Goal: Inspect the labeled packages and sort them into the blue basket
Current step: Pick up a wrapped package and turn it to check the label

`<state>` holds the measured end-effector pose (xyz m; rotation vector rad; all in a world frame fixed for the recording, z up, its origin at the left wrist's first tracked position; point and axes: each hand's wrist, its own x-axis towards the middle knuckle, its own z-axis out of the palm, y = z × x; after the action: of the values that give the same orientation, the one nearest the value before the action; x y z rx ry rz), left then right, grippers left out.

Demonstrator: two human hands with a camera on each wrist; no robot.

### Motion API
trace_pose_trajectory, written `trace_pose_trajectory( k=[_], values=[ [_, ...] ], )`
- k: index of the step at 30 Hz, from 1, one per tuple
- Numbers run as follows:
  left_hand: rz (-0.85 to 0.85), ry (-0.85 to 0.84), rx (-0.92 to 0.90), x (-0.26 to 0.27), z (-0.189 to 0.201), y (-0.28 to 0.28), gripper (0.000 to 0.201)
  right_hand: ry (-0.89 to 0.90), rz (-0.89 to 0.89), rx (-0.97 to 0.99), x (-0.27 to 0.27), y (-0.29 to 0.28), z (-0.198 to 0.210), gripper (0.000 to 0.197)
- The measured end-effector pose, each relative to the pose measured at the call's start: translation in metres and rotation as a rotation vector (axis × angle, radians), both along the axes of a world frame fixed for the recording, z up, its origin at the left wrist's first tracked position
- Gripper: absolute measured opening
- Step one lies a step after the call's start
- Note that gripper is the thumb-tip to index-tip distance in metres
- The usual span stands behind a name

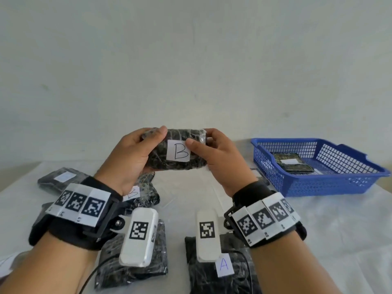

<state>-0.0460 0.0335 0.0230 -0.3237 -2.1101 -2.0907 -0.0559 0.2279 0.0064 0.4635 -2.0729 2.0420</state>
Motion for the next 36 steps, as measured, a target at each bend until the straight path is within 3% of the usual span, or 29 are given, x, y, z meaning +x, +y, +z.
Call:
trace_pose_trajectory(
  k=[4,7,11,14,18,23,27,29,36],
  values=[
    [0.092,0.134,-0.079,-0.004,-0.007,0.002,0.054,-0.054,0.061,0.002,-0.006,0.006,0.0,0.027],
    [0.094,0.141,-0.138,-0.006,-0.01,0.005,0.058,-0.078,0.113,0.004,-0.013,0.012,0.002,0.026],
    [0.039,0.148,-0.135,-0.005,-0.008,0.003,0.047,-0.089,0.117,0.015,-0.01,0.012,0.008,0.036],
    [0.063,0.218,-0.138,-0.004,-0.009,0.003,0.037,-0.029,-0.004,0.033,-0.01,-0.003,0.001,0.046],
    [0.022,0.161,-0.102,-0.003,-0.011,0.001,0.034,0.114,-0.16,0.072,-0.008,-0.023,-0.009,0.042],
    [0.102,0.196,0.011,-0.003,-0.016,0.01,0.011,0.084,-0.117,-0.007,0.002,-0.032,-0.007,0.036],
    [0.043,0.145,0.074,-0.001,-0.017,0.013,0.011,0.11,-0.141,0.0,0.003,-0.031,-0.006,0.04],
    [0.063,0.203,0.052,0.001,-0.016,0.014,0.011,0.091,-0.106,-0.025,0.004,-0.029,-0.003,0.041],
    [0.036,0.198,0.12,0.005,-0.01,0.016,0.019,0.131,-0.103,-0.011,0.007,-0.022,0.007,0.031]
  ],
)
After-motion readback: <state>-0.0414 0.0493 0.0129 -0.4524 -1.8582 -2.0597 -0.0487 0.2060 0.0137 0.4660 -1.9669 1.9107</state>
